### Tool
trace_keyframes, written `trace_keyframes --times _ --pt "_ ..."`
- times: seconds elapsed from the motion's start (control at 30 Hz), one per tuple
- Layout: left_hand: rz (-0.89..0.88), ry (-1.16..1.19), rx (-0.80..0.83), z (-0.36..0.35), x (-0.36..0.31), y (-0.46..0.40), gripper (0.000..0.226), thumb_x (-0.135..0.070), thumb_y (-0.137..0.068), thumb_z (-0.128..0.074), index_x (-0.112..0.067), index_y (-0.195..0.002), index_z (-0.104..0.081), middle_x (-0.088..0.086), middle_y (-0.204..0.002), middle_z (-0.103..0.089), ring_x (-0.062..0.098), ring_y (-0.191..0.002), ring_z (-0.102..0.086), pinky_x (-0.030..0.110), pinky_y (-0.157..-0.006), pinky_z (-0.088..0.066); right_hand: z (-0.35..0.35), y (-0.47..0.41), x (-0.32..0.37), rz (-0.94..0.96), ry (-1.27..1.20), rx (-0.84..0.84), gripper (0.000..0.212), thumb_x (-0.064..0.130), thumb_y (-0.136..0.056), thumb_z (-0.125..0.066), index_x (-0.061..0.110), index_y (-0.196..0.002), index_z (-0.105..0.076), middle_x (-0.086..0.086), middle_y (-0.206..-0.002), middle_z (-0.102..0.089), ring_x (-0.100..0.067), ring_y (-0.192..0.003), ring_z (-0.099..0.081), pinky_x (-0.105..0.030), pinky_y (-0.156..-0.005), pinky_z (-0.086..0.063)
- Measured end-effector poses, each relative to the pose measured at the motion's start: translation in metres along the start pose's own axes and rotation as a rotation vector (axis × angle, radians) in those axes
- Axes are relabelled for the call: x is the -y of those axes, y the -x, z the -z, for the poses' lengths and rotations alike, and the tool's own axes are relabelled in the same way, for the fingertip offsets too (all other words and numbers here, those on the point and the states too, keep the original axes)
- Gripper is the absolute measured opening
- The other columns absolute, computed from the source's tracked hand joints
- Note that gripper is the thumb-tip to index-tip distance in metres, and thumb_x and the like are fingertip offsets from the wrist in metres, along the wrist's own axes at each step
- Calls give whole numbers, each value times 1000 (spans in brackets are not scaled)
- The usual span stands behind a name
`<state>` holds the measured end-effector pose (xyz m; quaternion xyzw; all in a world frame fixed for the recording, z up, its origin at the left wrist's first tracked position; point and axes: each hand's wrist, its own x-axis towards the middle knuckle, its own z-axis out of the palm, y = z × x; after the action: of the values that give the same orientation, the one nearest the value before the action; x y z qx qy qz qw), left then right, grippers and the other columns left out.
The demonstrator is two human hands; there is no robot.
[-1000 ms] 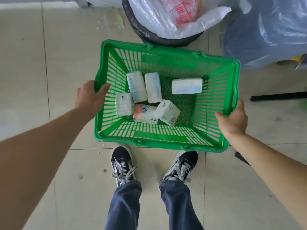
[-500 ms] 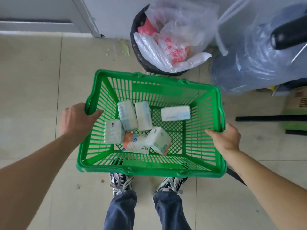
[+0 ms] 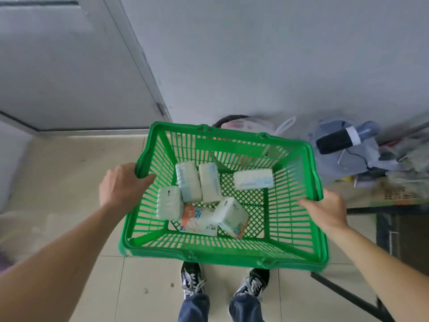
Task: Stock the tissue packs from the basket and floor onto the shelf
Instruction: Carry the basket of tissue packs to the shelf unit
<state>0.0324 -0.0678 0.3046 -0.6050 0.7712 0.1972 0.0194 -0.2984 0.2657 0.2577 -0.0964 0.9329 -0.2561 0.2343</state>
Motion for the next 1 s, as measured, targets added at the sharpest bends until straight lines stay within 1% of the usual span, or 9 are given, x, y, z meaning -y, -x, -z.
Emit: trace_keyframes --times 0.1,0.27,0.3,0.4,0.5,0.6,0.77,0.83,1.0 --pt "-17 0 0 65 -26 12 40 -52 -80 -77 -18 -68 -61 -4 -58 -48 29 -62 -50 32 -59 -39 57 12 47 70 10 -16 20 19 -74 -88 16 -71 -69 -11 -76 -70 -32 -80 -64 -34 -65 -47" --pt "-75 60 -74 167 -76 31 48 -52 -77 -79 -24 -55 -48 -4 -57 -44 30 -66 -50 35 -63 -41 158 30 115 154 32 -76 28 23 -75 -89 16 -66 -63 9 -61 -56 -17 -59 -51 -24 -50 -36" --pt "-89 67 -86 185 -86 37 48 -53 -77 -79 -24 -55 -47 -3 -57 -45 30 -66 -51 35 -63 -41 178 35 123 172 41 -90 28 23 -74 -89 17 -68 -63 7 -63 -57 -15 -59 -51 -24 -52 -38" --pt "-93 102 -116 233 -113 58 45 -52 -76 -79 -21 -58 -54 1 -61 -53 30 -61 -56 34 -63 -43 233 51 144 175 54 -95 26 28 -73 -90 9 -79 -72 -12 -79 -72 -32 -77 -67 -32 -60 -48" --pt "-113 117 -153 269 -136 79 42 -52 -77 -80 -18 -63 -59 1 -61 -56 14 -53 -49 31 -58 -39 278 68 149 174 13 -99 27 27 -70 -91 10 -67 -71 -3 -64 -67 -23 -64 -63 -23 -51 -42" --pt "-140 132 -148 291 -156 103 40 -52 -77 -79 -19 -64 -61 3 -65 -60 26 -59 -59 32 -63 -44 308 92 137 162 -18 -126 34 27 -67 -92 12 -59 -63 -6 -60 -66 -22 -59 -63 -28 -48 -43" --pt "-200 129 -98 295 -180 133 33 -45 -77 -76 -18 -66 -61 4 -67 -61 32 -69 -62 36 -66 -45 329 135 106 59 -108 -149 25 16 -68 -89 12 -62 -65 -12 -70 -73 -31 -73 -74 -32 -59 -53" --pt "-222 124 -80 287 -184 139 31 -42 -77 -77 -17 -65 -61 3 -64 -59 28 -60 -56 34 -64 -43 332 150 92 5 -116 -153 22 18 -68 -89 7 -73 -71 -20 -84 -76 -36 -86 -75 -39 -69 -58" --pt "-349 80 17 254 -190 144 33 -38 -78 -76 -12 -62 -62 7 -58 -62 24 -53 -58 29 -53 -41 322 197 45 -201 -128 -172 42 28 -69 -92 9 -105 -81 -16 -108 -79 -31 -106 -75 -37 -87 -61"
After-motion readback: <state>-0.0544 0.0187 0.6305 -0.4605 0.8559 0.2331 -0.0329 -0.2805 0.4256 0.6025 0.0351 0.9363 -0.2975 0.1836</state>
